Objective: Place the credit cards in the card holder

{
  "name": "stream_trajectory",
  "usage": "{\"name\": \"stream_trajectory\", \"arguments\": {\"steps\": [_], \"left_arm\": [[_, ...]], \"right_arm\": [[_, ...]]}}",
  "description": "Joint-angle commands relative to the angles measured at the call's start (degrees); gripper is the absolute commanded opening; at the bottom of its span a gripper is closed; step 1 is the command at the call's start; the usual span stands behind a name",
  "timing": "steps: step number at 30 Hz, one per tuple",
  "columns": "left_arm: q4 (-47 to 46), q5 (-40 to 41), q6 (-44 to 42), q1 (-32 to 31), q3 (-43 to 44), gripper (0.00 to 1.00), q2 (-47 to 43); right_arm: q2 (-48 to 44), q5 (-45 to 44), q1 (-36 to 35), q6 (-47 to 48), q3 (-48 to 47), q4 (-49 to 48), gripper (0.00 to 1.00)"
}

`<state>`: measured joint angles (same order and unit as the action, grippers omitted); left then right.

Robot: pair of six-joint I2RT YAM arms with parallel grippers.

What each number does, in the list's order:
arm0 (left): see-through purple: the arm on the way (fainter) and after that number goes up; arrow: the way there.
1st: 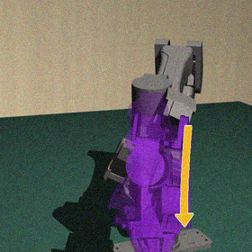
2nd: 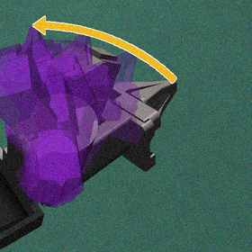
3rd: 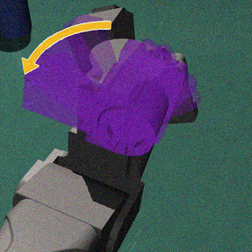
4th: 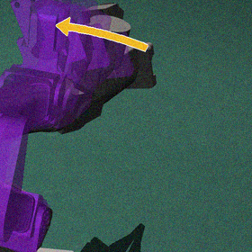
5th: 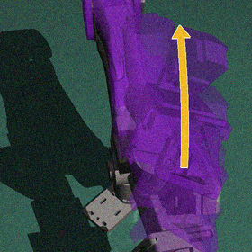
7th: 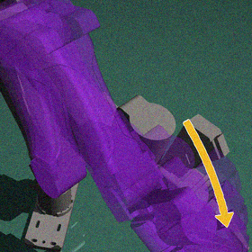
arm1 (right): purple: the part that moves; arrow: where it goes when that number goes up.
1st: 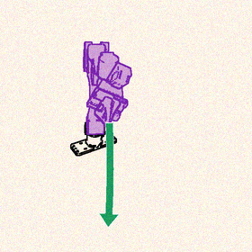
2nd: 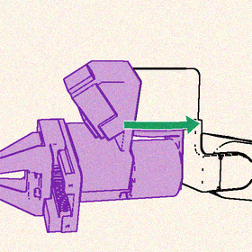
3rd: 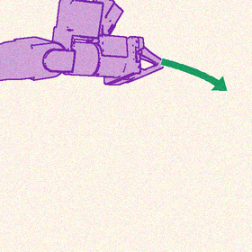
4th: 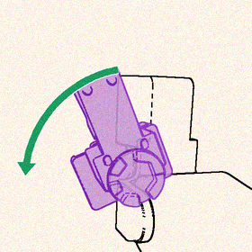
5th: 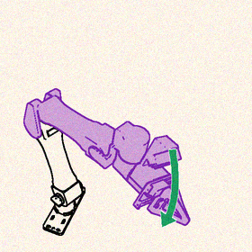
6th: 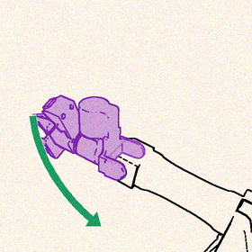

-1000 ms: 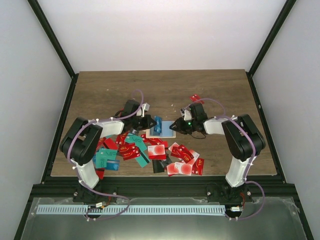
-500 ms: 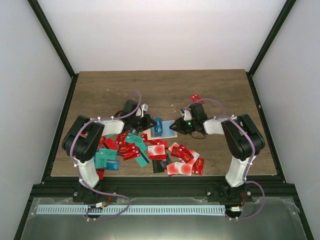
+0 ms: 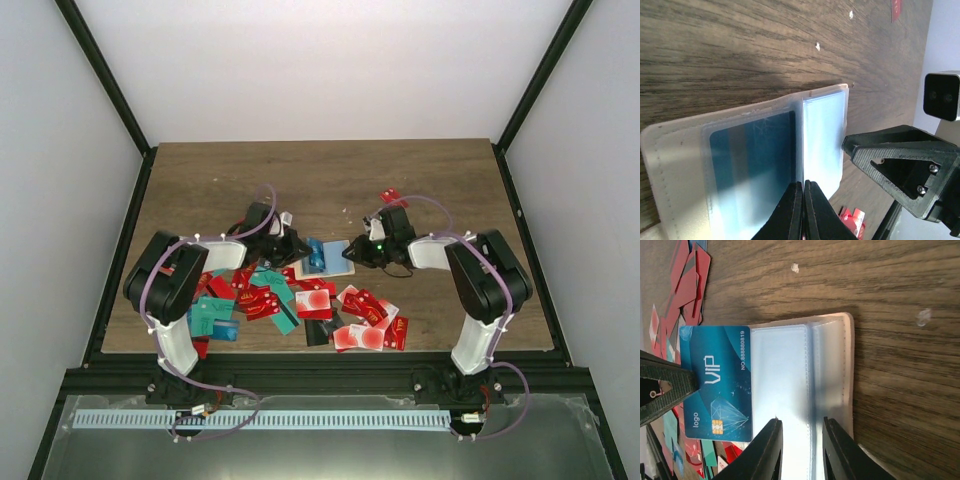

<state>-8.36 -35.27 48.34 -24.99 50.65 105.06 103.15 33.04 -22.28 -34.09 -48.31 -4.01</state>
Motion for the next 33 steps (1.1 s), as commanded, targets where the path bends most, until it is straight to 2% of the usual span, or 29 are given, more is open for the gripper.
{"name": "stream_trajectory", "arguments": {"steps": [1,8,33], "left_arm": [[-1.6,-2.7,2.4,0.2,-0.7,0.04,-0.2],[-0.3,-2.1,2.2,0.2,-0.3,0.04,0.3],[0.9,0.1,-0.1,-1.3,0.6,0.04,2.7]], "right_arm": [[-2.4,-3.4,0.3,1.8,-0.3,2.2,0.24],[-2.0,-5.4,0.4,2.5,0.2,2.6,0.24],[-1.3,-1.9,0.4,1.4,2.4,0.7,0.20]]}}
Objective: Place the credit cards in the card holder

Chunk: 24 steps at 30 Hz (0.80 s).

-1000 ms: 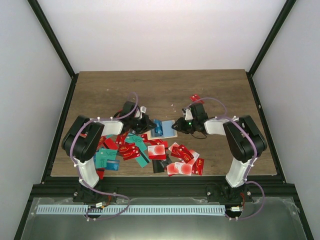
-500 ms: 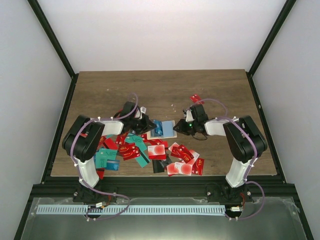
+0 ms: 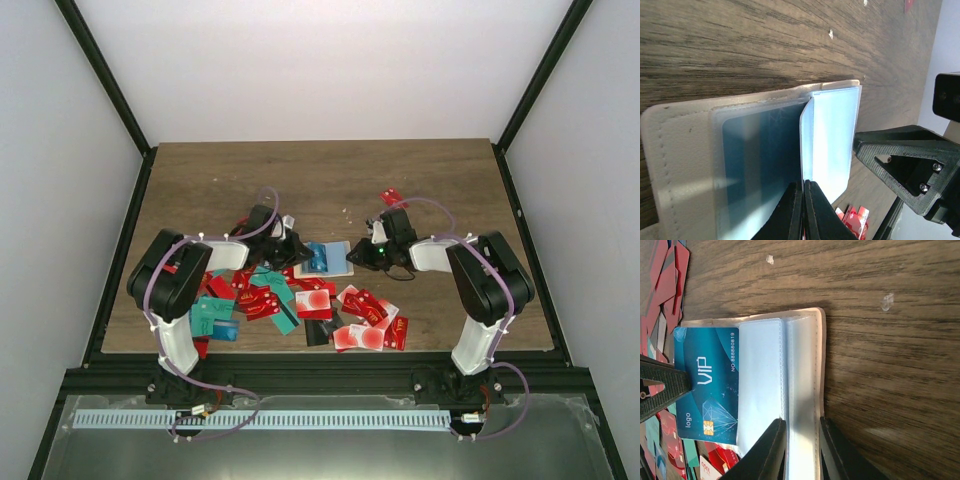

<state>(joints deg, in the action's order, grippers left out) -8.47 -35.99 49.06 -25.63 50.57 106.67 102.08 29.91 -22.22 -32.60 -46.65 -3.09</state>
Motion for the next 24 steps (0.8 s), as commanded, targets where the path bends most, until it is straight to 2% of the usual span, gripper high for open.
{"name": "stream_trajectory", "arguments": {"steps": [1,12,24], "left_arm": [[1.0,0.8,-0.9,-0.7,0.7,0.04,0.9],[-4.0,-0.4,1.1,-1.1,0.8,0.04,2.0],[-3.0,5.8,4.4,-1.2,-3.2,0.04,-1.6]], "right_arm": [[-0.2,1.2,0.3,-0.1,0.7,-0.2,0.20],[-0.4,2.4,0.3,-0.4,1.2,-0.9,0.19],[-0.3,2.2,0.3,-0.1,0.6,-0.3,0.19]]}}
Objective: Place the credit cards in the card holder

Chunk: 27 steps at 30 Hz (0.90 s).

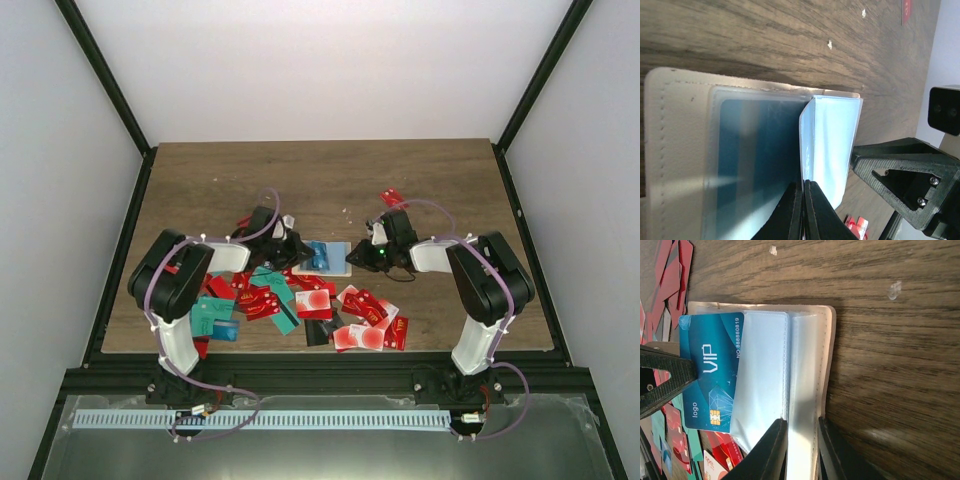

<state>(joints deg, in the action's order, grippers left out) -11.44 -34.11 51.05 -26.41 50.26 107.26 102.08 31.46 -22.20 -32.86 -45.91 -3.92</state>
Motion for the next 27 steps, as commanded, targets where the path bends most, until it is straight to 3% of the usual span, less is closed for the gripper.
{"name": "stream_trajectory", "arguments": {"steps": [1,8,16,27], "left_arm": [[-0.9,4.2,3.4,-0.4,-3.6,0.04,-2.7],[-4.1,7.8,7.0,-1.7,-6.4,0.04,-3.8],[-5.1,2.9,7.3,-2.8,-4.7,0.04,-1.4],[3.0,-1.0,0.7,-2.9,-3.0,0.04,-2.6]], "right_arm": [[-0.3,0.5,0.3,0.2,-0.2,0.5,0.19],[0.6,1.4,0.2,0.0,-0.5,-0.1,0.19],[0.3,1.8,0.3,0.2,-0.7,0.2,0.19],[0.7,1.4,0.3,0.5,-2.0,0.8,0.19]]}}
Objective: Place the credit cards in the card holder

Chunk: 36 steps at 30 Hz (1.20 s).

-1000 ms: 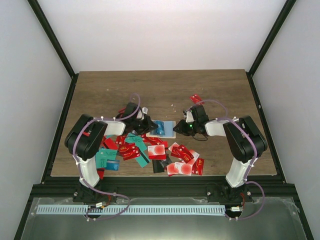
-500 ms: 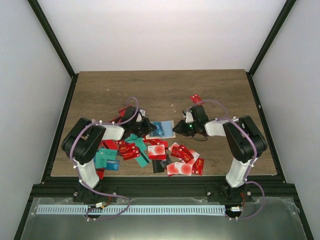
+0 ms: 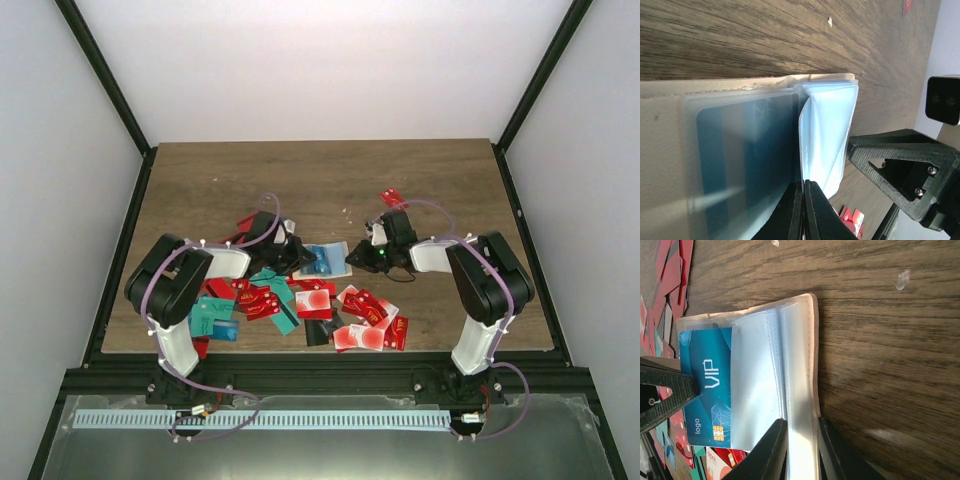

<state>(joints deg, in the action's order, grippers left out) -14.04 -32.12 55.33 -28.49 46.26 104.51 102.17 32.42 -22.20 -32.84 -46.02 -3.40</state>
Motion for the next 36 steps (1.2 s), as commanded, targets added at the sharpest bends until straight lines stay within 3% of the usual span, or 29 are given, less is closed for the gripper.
{"name": "stream_trajectory", "arguments": {"steps": [1,17,27,36], "left_arm": [[5.5,-3.2,-3.7,-0.9,1.1,0.04,0.1],[-2.1,-3.6,-3.9,-1.4,3.7,0.07,6.6],[-0.3,-3.0,-4.7,-2.5,5.3,0.11,7.8],[9.1,0.8,-7.7,-4.1,10.6,0.22,8.2]], "right_arm": [[0.6,0.4,0.3,0.5,-2.0,0.2,0.19],[-0.3,2.1,0.2,0.3,-1.2,-0.2,0.19],[-0.9,2.4,0.3,0.5,-2.0,0.2,0.19],[-1.4,2.1,0.3,0.8,-2.7,1.1,0.19]]}}
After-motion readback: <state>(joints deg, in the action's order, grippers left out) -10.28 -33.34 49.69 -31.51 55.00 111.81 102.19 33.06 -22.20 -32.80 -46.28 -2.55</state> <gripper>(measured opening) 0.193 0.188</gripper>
